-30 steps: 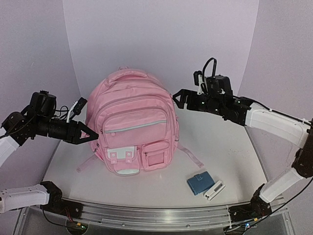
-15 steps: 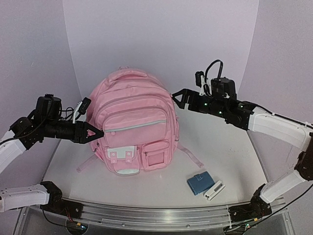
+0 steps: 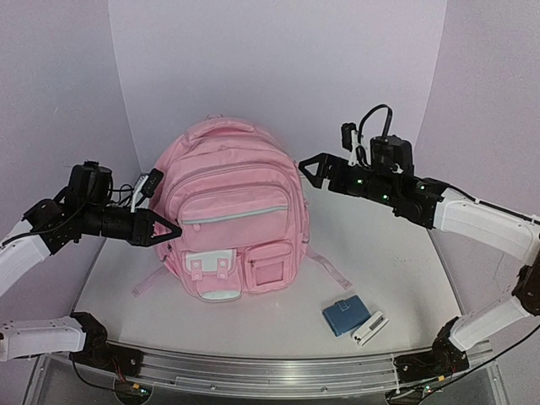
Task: Pack the student bag
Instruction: Unzip the student bag at the center of the board.
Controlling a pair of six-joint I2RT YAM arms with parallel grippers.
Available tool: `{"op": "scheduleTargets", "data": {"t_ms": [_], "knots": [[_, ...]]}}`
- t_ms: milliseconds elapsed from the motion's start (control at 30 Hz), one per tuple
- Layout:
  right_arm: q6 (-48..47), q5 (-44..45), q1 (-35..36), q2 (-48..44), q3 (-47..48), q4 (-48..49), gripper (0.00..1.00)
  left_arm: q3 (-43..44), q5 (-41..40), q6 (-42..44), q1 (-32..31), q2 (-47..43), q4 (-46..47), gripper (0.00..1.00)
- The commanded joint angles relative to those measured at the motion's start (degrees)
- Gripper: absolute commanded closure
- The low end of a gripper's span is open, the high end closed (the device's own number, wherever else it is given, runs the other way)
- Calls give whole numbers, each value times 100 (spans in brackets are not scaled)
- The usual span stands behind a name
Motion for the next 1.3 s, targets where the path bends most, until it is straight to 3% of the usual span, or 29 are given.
{"op": "scheduleTargets", "data": {"t_ms": [0, 267, 767, 1033, 1267], "knots": [[-2, -133, -25, -220, -78, 257, 2, 395, -77, 157, -7, -141, 59, 95], [-343, -472, -21, -484, -234, 349, 2, 1142, -527, 417, -4, -26, -669, 100], [-942, -1160, -17, -836, -354, 405, 4, 3240, -560, 1486, -8, 1125, -2261, 100], [-1279, -1861, 229, -1025, -414, 473, 13, 3912, -565, 1951, -7, 1618, -2621, 100], [-1423, -1882, 672, -655, -295, 497, 21, 4155, -579, 2146, -5, 1815, -2734, 100]]}}
